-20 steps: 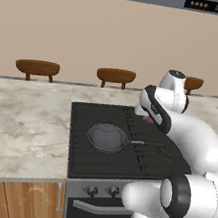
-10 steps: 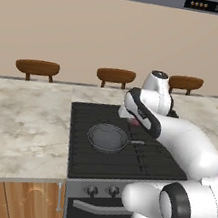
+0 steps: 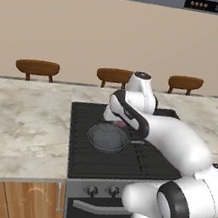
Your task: Place the pan on the front left burner on the stove. Then place the tomato and the onion in the pan and turn on the front left burner.
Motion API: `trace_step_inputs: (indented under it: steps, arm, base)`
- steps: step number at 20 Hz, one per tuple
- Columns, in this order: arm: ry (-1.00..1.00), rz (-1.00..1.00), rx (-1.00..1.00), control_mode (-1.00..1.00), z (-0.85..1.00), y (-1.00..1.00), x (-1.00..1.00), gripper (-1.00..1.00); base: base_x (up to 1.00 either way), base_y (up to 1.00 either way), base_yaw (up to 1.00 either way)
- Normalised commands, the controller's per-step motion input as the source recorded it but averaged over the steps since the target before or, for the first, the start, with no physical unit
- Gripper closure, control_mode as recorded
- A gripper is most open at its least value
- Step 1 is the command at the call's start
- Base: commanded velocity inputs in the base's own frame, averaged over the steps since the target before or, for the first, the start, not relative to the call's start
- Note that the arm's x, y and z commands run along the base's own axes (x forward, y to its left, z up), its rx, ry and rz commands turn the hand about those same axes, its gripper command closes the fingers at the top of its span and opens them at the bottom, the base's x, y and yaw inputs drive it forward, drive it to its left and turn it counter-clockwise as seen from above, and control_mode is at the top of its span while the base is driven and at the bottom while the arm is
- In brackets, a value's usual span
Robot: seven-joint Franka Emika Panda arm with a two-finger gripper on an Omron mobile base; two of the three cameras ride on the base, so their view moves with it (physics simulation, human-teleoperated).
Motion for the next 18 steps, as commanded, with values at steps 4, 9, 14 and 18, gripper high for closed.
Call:
trace_step_inputs:
  steps: [4,9,14,18]
  arm:
    - [0.02,0.01,0.0,-1.0,-0.44,0.3,0.0,1.0]
    - [0.04,0.0,0.0,-1.0,-0.49,0.22,0.12,1.0]
    - [0.03,0.0,0.0,-1.0,-0.4,0.21,0.26,1.0]
    - [0.01,0.0,0.0,-1.0,-0.29,0.07,0.24,1.0]
  base:
    - [0.0,0.0,0.0]
    - [0.0,0.0,0.0]
    - [0.0,0.0,0.0]
    - [0.0,0.0,0.0]
